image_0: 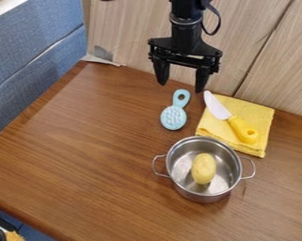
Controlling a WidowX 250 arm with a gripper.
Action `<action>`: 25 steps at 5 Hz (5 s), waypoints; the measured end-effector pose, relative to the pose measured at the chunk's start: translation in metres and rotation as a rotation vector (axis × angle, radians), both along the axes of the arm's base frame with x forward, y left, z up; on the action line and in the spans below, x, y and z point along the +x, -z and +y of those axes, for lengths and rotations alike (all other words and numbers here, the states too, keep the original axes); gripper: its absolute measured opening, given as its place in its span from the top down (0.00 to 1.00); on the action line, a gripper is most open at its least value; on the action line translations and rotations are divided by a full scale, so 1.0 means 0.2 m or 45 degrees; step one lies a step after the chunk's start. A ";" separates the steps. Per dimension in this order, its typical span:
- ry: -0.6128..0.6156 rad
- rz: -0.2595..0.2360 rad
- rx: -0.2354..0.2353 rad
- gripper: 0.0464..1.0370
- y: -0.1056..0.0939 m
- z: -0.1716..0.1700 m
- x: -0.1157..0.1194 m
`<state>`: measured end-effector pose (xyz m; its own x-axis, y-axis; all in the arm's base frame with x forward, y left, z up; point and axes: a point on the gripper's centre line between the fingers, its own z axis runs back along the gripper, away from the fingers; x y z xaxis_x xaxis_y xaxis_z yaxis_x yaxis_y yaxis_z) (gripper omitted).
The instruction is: Take the yellow object out of the pot and put it on the upper middle of the table
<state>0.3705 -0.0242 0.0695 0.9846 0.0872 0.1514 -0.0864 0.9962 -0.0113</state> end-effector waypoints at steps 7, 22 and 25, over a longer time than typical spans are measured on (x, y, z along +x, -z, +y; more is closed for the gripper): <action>0.293 0.118 0.030 0.04 0.18 -0.36 -0.30; -0.348 0.077 0.006 0.37 0.38 0.42 0.22; -0.369 0.027 -0.065 0.04 0.39 0.43 0.21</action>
<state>0.4129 0.0619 -0.0075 0.9205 0.3721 0.1194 -0.3680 0.9282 -0.0558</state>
